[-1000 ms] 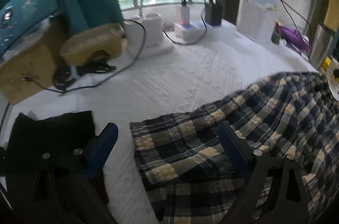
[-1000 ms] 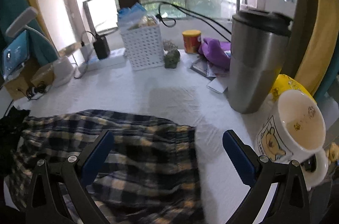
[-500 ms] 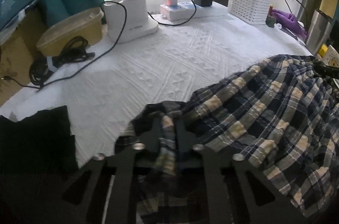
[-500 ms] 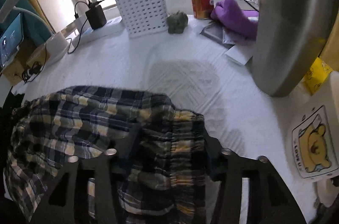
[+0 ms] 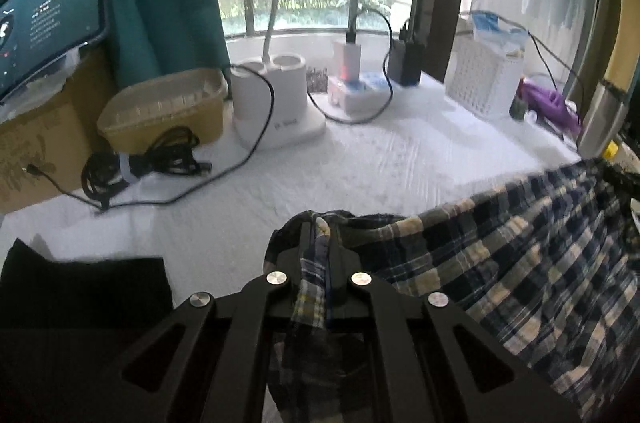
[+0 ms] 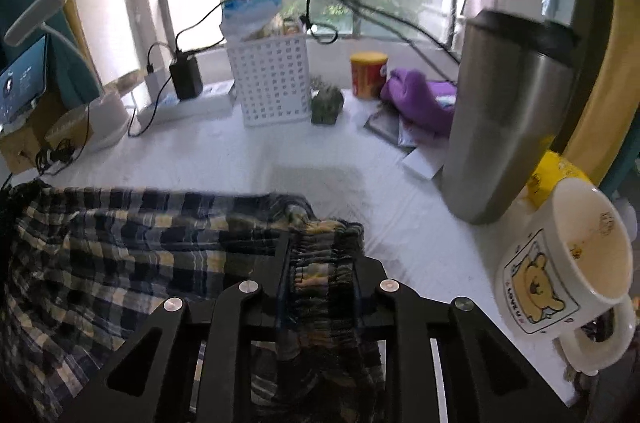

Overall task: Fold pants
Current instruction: 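Grasp the plaid garment edge with the left gripper while the right gripper grasps beside it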

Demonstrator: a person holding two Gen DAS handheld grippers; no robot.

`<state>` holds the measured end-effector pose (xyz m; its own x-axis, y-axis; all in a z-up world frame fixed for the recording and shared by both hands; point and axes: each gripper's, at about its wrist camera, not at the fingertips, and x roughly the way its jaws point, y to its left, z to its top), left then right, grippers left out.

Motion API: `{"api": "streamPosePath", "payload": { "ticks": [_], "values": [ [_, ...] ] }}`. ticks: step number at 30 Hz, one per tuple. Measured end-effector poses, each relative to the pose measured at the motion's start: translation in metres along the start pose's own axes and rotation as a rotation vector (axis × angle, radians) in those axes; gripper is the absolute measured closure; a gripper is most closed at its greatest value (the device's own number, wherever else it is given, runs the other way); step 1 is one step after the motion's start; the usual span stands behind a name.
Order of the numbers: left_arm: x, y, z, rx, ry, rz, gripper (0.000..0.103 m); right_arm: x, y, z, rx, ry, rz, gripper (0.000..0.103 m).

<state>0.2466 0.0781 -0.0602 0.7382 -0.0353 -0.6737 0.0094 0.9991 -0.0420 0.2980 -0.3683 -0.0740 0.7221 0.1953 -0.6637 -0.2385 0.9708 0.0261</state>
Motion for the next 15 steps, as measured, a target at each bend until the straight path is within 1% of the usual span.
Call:
{"api": "streamPosePath", "payload": {
  "ticks": [5,11,15],
  "values": [
    [-0.001,-0.001,0.015,-0.006,-0.044,-0.018,0.101,-0.006,0.005,0.011,0.010,-0.046,-0.037,0.079],
    [-0.003,-0.002,0.046,0.010,-0.113,-0.034,0.101,-0.008,0.011,0.029,0.002,-0.094,-0.085,0.079],
    [0.005,0.001,0.065,0.019,-0.129,-0.030,0.101,-0.003,0.013,0.043,0.004,-0.114,-0.102,0.079]
  ]
}}
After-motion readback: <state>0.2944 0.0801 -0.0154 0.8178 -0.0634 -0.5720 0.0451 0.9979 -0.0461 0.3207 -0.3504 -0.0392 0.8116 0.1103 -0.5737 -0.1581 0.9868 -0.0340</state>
